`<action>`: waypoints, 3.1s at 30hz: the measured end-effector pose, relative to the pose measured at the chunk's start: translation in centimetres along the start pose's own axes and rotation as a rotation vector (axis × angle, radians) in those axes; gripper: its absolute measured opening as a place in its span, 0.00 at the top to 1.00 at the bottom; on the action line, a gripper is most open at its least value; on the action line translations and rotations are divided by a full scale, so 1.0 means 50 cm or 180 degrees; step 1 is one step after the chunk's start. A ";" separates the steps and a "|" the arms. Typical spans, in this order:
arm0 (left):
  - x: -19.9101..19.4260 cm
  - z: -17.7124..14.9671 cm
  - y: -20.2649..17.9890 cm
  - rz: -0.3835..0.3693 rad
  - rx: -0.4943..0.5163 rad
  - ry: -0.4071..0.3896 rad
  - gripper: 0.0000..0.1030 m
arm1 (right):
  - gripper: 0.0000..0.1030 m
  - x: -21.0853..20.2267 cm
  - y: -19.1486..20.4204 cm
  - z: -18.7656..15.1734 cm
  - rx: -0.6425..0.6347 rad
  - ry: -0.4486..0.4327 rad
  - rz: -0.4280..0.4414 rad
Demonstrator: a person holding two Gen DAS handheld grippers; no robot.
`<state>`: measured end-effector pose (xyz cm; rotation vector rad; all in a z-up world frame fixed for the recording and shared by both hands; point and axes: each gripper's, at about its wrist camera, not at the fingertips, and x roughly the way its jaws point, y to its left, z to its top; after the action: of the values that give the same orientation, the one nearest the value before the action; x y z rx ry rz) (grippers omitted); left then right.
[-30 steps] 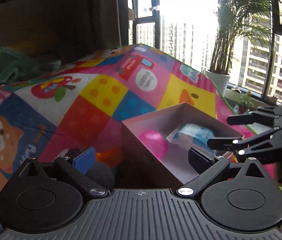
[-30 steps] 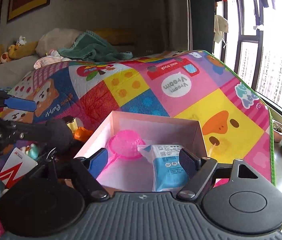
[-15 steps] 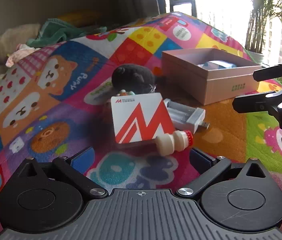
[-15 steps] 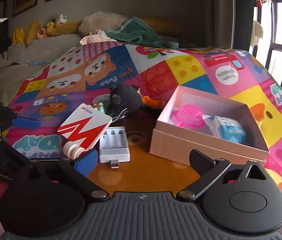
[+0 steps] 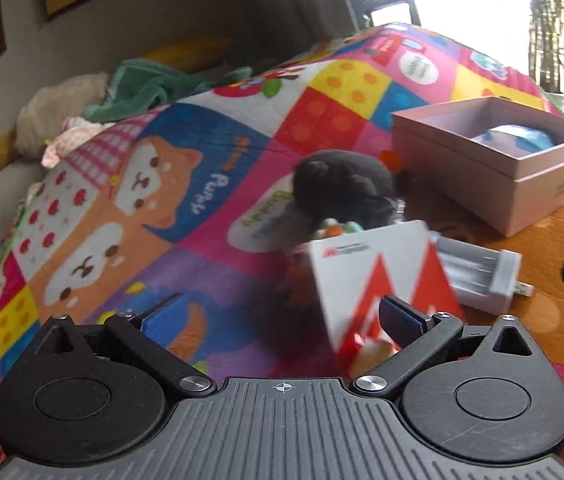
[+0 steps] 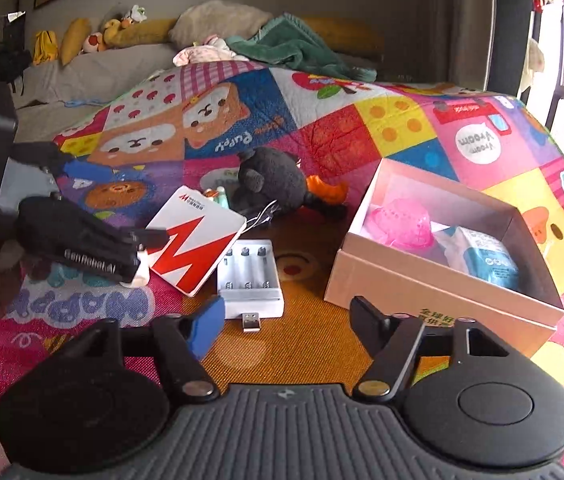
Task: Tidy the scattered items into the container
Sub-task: 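Grasp the white battery charger with the right gripper and lift it, then grasp the white yogurt bottle with the left gripper while the right gripper holds the charger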
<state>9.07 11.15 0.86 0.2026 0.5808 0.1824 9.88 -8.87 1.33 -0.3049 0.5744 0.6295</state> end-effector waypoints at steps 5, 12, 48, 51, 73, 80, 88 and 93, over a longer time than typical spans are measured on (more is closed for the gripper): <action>-0.007 -0.011 0.056 -0.0076 -0.0387 0.0092 0.00 | 0.31 0.053 0.039 0.010 -0.0187 -0.0008 0.0132; -0.061 -0.036 0.071 -0.0743 -0.0781 0.0123 0.00 | 0.50 0.119 0.026 0.015 -0.0040 0.0223 0.0317; -0.141 -0.076 -0.106 -0.0874 -0.0228 0.0172 0.00 | 0.00 -0.032 -0.117 -0.120 0.0833 0.0168 -0.0111; -0.133 -0.073 -0.087 -0.0775 -0.0305 0.0171 0.00 | 0.00 -0.022 -0.109 -0.123 0.0784 0.0222 -0.0119; -0.056 -0.042 -0.035 -0.0610 -0.0455 0.0323 0.02 | 0.05 -0.035 -0.090 -0.143 0.0609 0.0061 -0.0076; -0.039 -0.043 -0.035 -0.0602 -0.0466 0.0419 0.25 | 0.03 -0.037 -0.096 -0.145 0.0667 0.0036 -0.0041; -0.039 -0.041 -0.033 -0.0575 -0.0446 0.0409 0.37 | 0.02 -0.037 -0.098 -0.145 0.0691 0.0033 -0.0013; -0.056 -0.043 -0.045 -0.0761 -0.0411 0.0400 0.52 | 0.00 -0.038 -0.100 -0.147 0.0720 0.0030 -0.0002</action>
<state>5.83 8.63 0.06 -0.0046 0.7104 0.0003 8.78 -16.82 -2.96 -0.0958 0.6484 0.5569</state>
